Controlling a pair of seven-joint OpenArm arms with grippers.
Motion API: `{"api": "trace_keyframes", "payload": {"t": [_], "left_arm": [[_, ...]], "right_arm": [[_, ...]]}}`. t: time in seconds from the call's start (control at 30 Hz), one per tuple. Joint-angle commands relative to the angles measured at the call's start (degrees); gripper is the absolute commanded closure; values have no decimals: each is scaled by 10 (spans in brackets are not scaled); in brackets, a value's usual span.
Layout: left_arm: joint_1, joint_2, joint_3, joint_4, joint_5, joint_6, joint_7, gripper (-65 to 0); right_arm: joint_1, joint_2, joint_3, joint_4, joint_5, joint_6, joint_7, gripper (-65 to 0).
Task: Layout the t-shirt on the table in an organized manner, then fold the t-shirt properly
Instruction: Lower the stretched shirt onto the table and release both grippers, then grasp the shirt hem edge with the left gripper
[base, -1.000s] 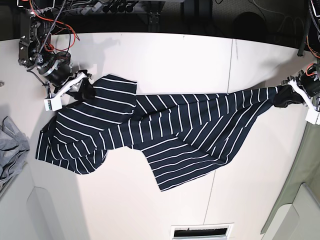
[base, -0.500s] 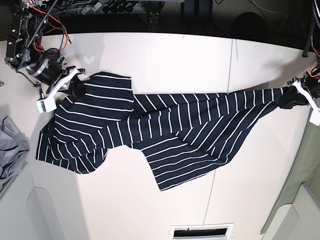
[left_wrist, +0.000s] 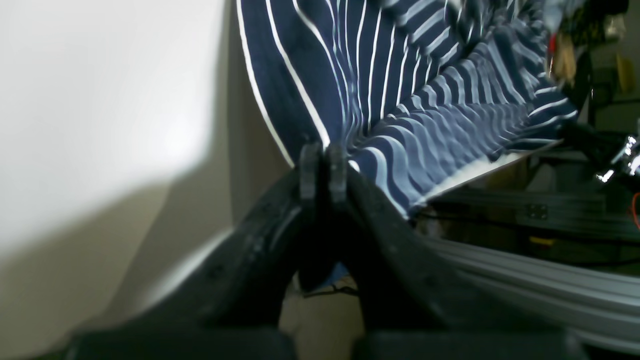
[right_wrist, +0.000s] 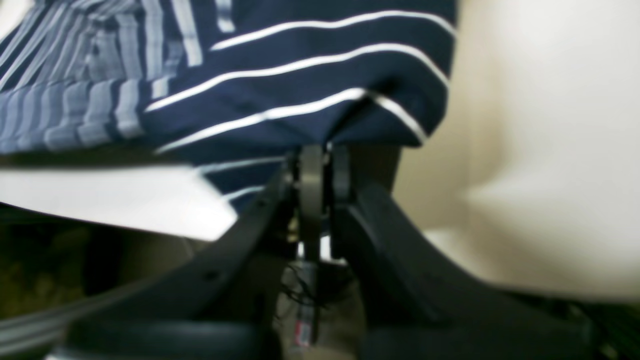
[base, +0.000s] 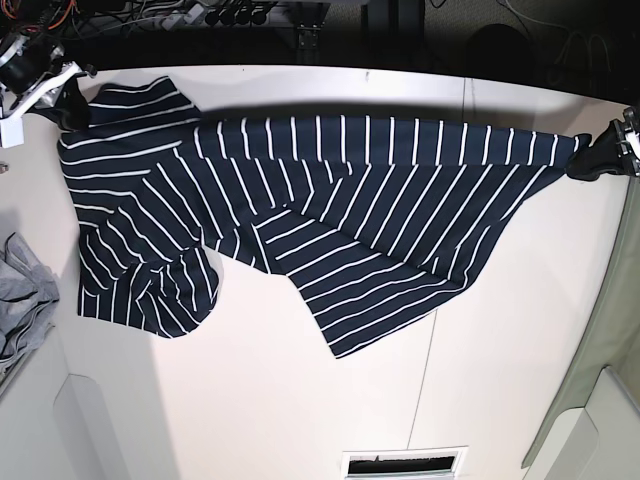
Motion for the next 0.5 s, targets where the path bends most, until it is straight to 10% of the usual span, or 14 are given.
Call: {"api": "trace_keyframes", "payload": {"t": [0.0, 0.23, 0.37, 0.47], "left_arm": [[6, -14, -5, 9, -17, -1, -7, 0], [23, -9, -3, 8, 20, -1, -40, -40], [23, -9, -3, 8, 60, -1, -81, -237], [23, -10, -3, 8, 71, -1, -89, -267]], "right_arm": [[-10, 10, 5, 9, 9, 2, 10, 0], [-37, 15, 6, 2, 9, -1, 13, 0], [-37, 15, 6, 0, 9, -9, 27, -305], [-30, 15, 6, 0, 9, -9, 47, -330]]}}
